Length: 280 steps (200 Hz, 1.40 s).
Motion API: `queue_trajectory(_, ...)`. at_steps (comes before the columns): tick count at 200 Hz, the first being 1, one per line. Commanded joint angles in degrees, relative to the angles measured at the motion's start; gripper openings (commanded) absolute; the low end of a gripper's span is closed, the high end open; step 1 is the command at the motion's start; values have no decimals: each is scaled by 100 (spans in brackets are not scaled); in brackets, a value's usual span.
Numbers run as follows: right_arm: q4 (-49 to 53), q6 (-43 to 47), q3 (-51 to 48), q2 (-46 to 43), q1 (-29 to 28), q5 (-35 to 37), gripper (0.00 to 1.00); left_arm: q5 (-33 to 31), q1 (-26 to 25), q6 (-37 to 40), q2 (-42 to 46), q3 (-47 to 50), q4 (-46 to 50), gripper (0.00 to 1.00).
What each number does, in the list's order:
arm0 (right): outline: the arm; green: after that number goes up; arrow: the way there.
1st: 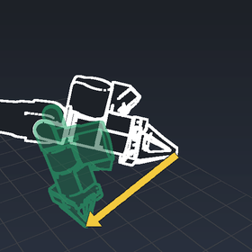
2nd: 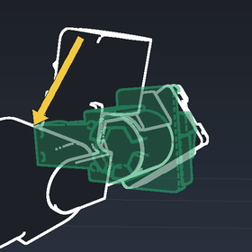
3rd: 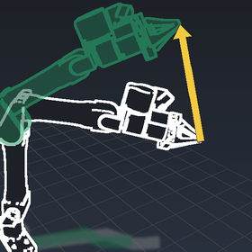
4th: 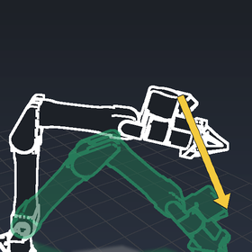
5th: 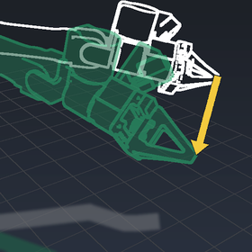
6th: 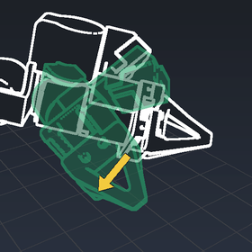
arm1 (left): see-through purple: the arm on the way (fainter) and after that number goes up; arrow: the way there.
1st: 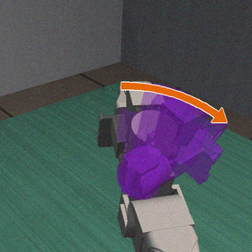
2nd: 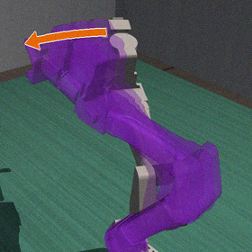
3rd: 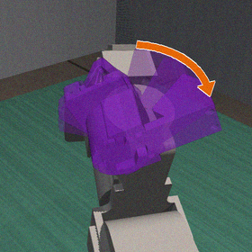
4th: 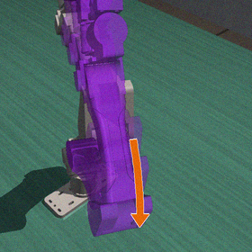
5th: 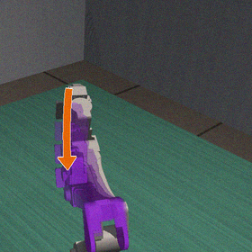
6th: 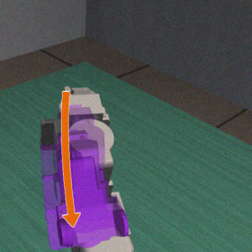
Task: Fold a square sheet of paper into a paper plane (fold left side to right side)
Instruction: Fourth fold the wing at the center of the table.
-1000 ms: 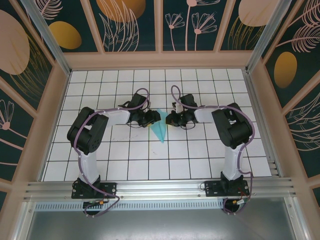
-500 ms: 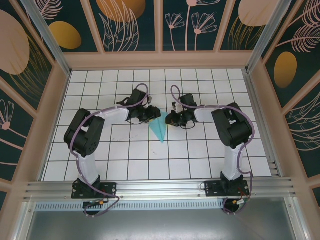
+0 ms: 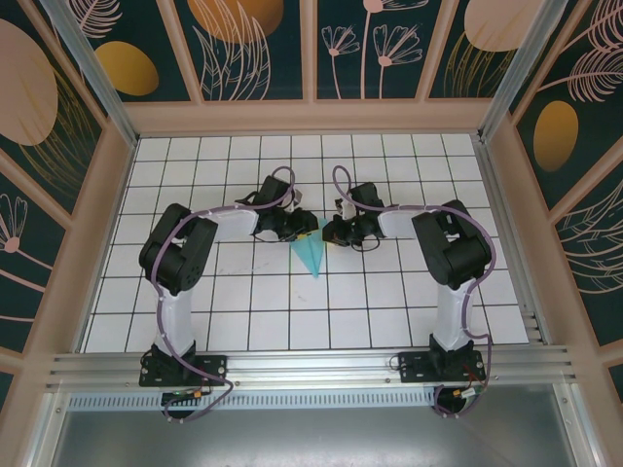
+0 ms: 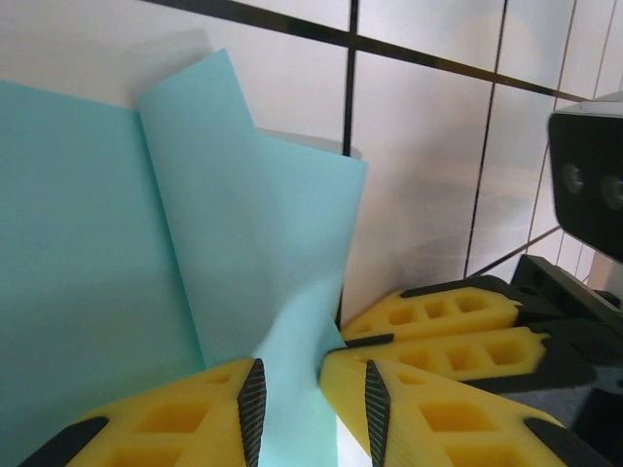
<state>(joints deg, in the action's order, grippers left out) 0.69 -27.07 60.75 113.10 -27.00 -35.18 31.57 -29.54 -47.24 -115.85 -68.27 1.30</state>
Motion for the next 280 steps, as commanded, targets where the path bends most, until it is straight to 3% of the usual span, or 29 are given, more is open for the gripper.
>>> queue_trajectory(1, 395, 157, -9, 419, -124, 520, 12, -43, 1, 5, -164, -40, -49, 35)
queue_trajectory(90, 2, 149, 6, 142, -114, 166, 15, -464, 1, 111, -427, 313, 107, 35)
queue_trajectory(151, 282, 287, -109, -926, 38, 334, 29, -563, 1, 84, -500, 512, 46, 35)
queue_trajectory(204, 197, 204, -956, -1834, -256, -50, 29, -592, 3, 89, -459, 498, 72, 35)
queue_trajectory(234, -232, -69, -1028, -1643, -760, -125, 29, -607, 1, 105, -455, 499, 95, 35)
queue_trajectory(280, -206, -10, -611, -1129, -972, -103, 28, -617, 1, 139, -446, 481, 134, 35)
